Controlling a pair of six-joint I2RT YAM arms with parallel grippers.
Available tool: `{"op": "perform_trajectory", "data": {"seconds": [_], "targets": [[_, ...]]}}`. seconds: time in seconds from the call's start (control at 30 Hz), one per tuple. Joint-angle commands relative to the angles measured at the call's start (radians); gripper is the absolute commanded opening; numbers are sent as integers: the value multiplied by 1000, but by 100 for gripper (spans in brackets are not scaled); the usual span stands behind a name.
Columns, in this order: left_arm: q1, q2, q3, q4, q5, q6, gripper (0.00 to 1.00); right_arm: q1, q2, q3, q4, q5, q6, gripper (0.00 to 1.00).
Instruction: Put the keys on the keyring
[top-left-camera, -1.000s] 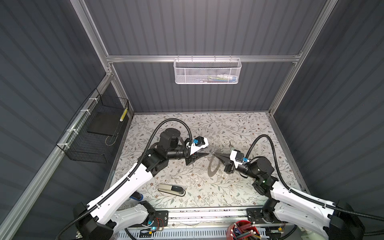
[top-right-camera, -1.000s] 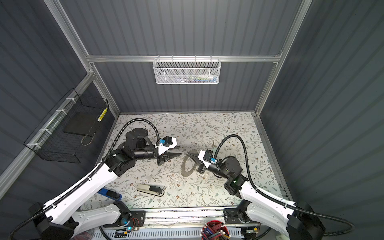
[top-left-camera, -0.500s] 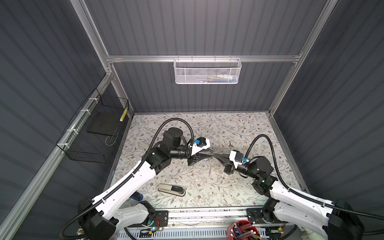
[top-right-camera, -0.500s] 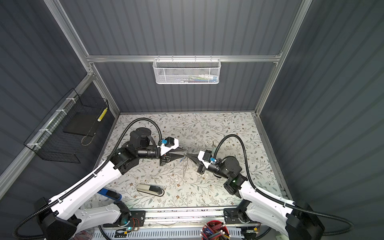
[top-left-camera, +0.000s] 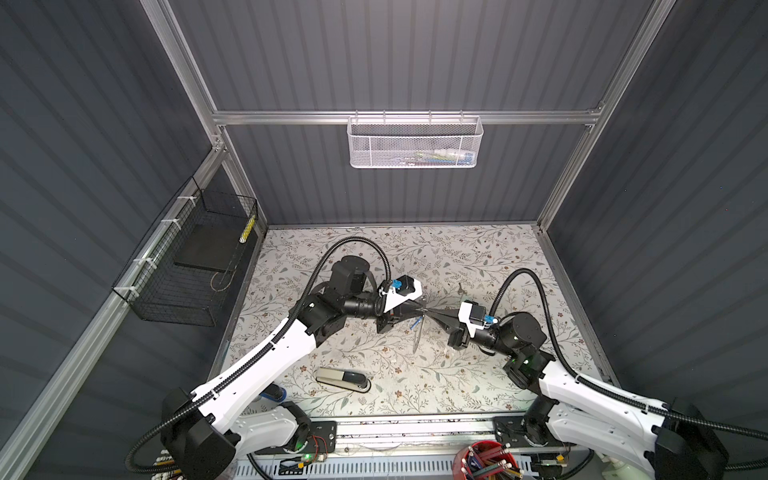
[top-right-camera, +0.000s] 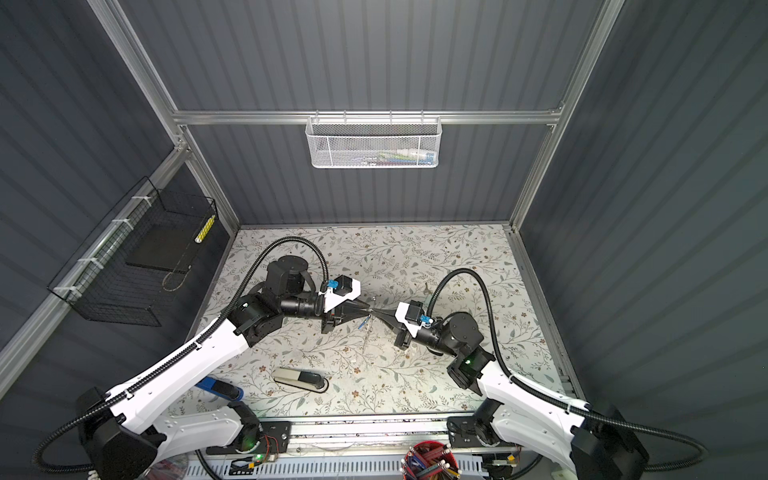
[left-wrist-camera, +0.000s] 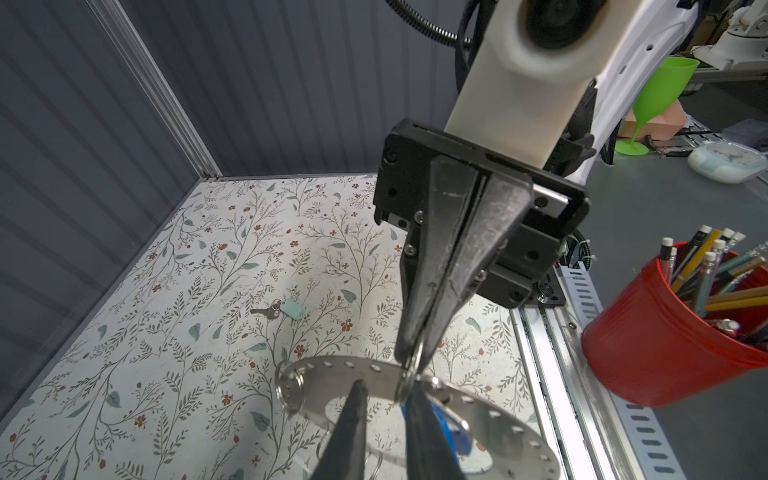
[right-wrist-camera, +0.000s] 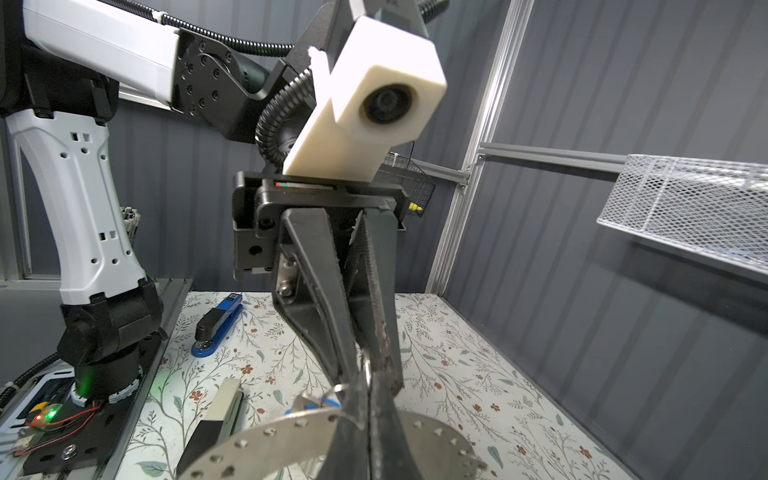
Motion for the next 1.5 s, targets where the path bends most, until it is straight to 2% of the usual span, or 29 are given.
{"op": "perform_trajectory", "data": {"seconds": [0.0, 0.1, 0.17, 0.27, 0.33, 0.4, 0.53, 0.73, 0.9, 1.1, 1.47], "targets": [[2, 1, 19, -3, 39, 5, 9, 3, 13, 25, 46, -51, 21, 0], [1, -7, 19, -6, 36, 14, 1, 2, 16, 25, 36, -46, 18, 0], [0, -14, 24, -12, 29, 16, 0, 3, 19, 26, 20, -37, 18, 3], [1, -5, 52, -53, -7, 17, 0, 2, 14, 22, 4, 8, 16, 21], [-1, 19, 103, -143, -40, 40, 0, 2, -9, 22, -44, 53, -14, 29], [-7, 48, 166, -240, -93, 59, 0, 3, -55, 33, -145, 114, -67, 35], [-39, 108, 286, -424, -212, 96, 0, 2, -146, 98, -449, 165, -209, 41], [-115, 218, 482, -643, -380, 139, 0, 4, -197, 173, -653, 264, -314, 40], [-139, 262, 543, -677, -399, 142, 0, 20, -174, 219, -729, 274, -352, 32], [-153, 283, 586, -699, -406, 162, 0, 29, -175, 216, -724, 292, -358, 25], [-168, 310, 610, -706, -405, 166, 0, 38, -151, 191, -620, 266, -311, 24]]}}
